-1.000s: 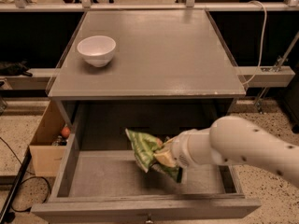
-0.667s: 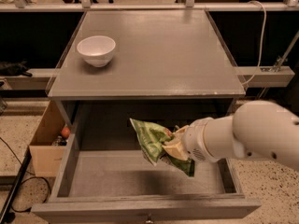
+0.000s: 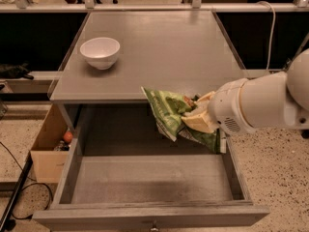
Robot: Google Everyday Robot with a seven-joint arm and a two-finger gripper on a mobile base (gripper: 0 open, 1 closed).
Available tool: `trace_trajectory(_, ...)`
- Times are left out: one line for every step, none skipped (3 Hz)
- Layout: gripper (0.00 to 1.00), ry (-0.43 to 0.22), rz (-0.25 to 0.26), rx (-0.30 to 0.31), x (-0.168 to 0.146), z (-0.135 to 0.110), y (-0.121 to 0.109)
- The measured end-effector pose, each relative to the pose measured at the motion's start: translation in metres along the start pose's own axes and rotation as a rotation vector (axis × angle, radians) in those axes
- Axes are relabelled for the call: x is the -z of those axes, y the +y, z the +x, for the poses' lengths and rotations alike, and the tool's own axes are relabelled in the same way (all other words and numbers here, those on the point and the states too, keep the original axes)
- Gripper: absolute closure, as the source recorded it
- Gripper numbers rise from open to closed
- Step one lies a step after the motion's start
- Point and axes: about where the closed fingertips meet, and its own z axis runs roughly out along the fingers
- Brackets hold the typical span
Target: Pick green jalapeno chip bag from top drawer and place on counter
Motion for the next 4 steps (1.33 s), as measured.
trace_trajectory(1.0, -0.001, 0.002, 0.001, 0.0, 0.0, 0.0)
trace_trajectory(1.0, -0.021, 0.036, 0.035, 0.007, -0.015, -0.013)
trace_trajectory(1.0, -0.099, 0.045, 0.039, 0.013, -0.04, -0.077)
trace_trajectory(1.0, -0.123, 0.04, 0.011, -0.003, -0.05, -0.143)
